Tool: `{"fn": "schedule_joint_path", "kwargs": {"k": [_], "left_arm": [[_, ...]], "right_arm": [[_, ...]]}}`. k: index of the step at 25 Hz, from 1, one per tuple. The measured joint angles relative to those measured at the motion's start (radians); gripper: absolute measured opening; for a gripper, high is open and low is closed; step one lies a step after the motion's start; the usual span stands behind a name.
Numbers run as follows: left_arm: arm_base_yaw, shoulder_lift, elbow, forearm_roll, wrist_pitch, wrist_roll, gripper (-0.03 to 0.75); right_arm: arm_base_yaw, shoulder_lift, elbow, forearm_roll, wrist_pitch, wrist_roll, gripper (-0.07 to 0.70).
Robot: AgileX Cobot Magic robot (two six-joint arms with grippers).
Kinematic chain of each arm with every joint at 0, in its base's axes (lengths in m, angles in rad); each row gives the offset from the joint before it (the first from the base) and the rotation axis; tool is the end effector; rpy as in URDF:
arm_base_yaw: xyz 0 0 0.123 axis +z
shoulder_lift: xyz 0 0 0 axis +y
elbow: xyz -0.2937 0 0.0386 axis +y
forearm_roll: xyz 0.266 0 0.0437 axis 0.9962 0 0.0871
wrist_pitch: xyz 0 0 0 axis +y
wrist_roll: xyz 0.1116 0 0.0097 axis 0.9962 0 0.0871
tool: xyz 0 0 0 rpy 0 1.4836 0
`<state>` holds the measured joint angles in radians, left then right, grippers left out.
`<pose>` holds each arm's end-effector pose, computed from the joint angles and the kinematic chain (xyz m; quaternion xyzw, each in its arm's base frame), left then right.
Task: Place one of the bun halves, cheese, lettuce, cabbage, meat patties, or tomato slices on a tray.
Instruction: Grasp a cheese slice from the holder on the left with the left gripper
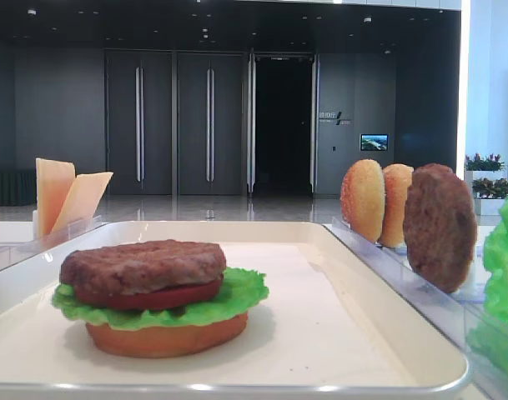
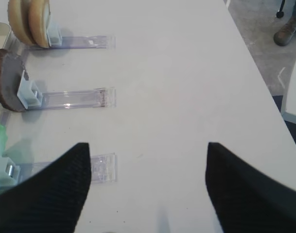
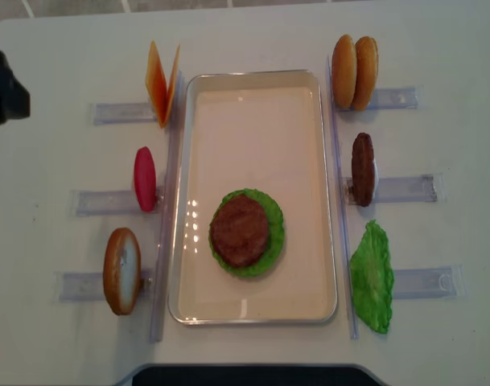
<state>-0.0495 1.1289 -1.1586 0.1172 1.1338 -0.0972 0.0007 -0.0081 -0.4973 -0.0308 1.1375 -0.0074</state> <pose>0.2330 0.0003 0.3620 -0.0136 0.9602 0.0377 0.2765 0.0133 -0.0031 0.2682 -0.0023 0.8712 -0.0170 0.4906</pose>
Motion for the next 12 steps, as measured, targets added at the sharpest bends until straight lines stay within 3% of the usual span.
{"fn": "schedule_joint_path", "kwargs": {"k": [12], "left_arm": [[0.003, 0.419, -0.339, 0.044, 0.026, -0.076, 0.661]], "right_arm": [[0.000, 0.000, 0.000, 0.000, 0.000, 0.000, 0.503]]}}
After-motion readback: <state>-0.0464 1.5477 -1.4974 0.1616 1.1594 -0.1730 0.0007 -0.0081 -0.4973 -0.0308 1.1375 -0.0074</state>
